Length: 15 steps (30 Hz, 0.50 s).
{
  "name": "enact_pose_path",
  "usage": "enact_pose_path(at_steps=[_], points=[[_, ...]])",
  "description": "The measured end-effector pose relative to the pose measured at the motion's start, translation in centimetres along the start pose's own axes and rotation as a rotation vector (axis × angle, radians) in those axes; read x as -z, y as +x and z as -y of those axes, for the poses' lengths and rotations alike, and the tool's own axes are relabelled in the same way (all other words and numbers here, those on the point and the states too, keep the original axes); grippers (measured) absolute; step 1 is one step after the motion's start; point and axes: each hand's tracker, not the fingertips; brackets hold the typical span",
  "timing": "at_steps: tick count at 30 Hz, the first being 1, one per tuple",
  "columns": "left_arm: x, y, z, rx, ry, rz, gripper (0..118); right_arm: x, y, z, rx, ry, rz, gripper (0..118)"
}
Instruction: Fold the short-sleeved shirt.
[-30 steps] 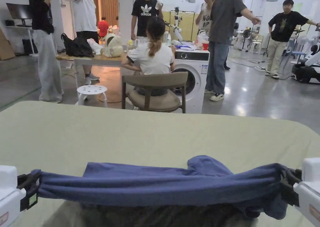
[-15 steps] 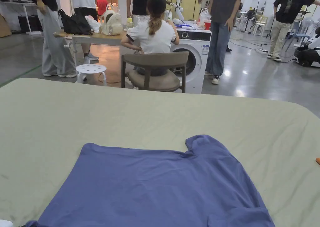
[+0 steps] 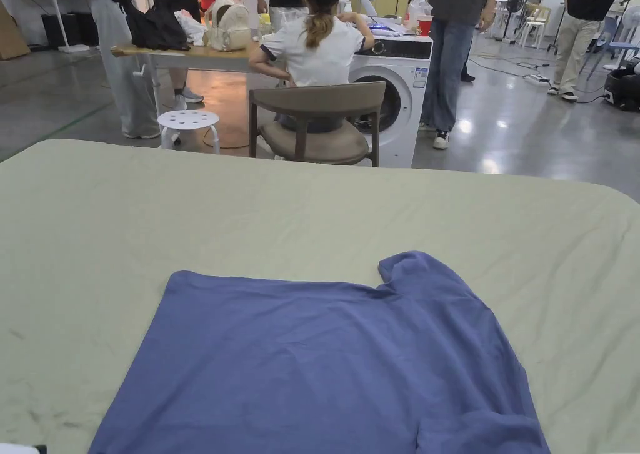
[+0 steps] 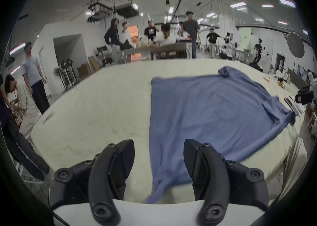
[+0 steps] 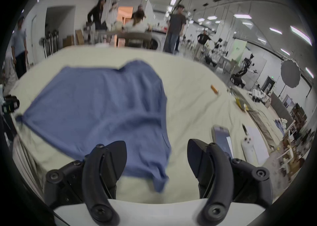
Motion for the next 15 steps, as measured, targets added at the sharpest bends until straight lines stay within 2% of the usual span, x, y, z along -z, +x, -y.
enact_pose_path(at_steps=[3,6,10,12,13,14,15], points=[[1.3,1.3,-2.3,0.026,0.095,0.021,62,1.1,-1.5,-2.1,0.065,0.158,-0.044,79],[2.3,4.1,-5.2,0.034,0.156,-0.004,62,2.8,-3.8,-4.1,0.117,0.226,-0.038,79],[1.7,7.6,-8.1,0.035,0.335,-0.023,58,3.2,-6.2,-6.0,0.196,0.396,-0.040,68],[1.6,8.8,-9.3,0.031,0.414,-0.020,49,2.9,-7.1,-6.8,0.204,0.489,-0.029,49],[1.5,9.2,-9.9,0.036,0.440,-0.021,40,2.7,-7.6,-7.1,0.204,0.527,-0.017,35],[1.6,9.7,-10.3,0.046,0.465,-0.040,27,2.5,-7.9,-7.4,0.203,0.567,-0.002,12],[1.5,10.1,-10.6,0.062,0.485,-0.049,19,2.2,-8.2,-7.8,0.201,0.595,0.010,4]])
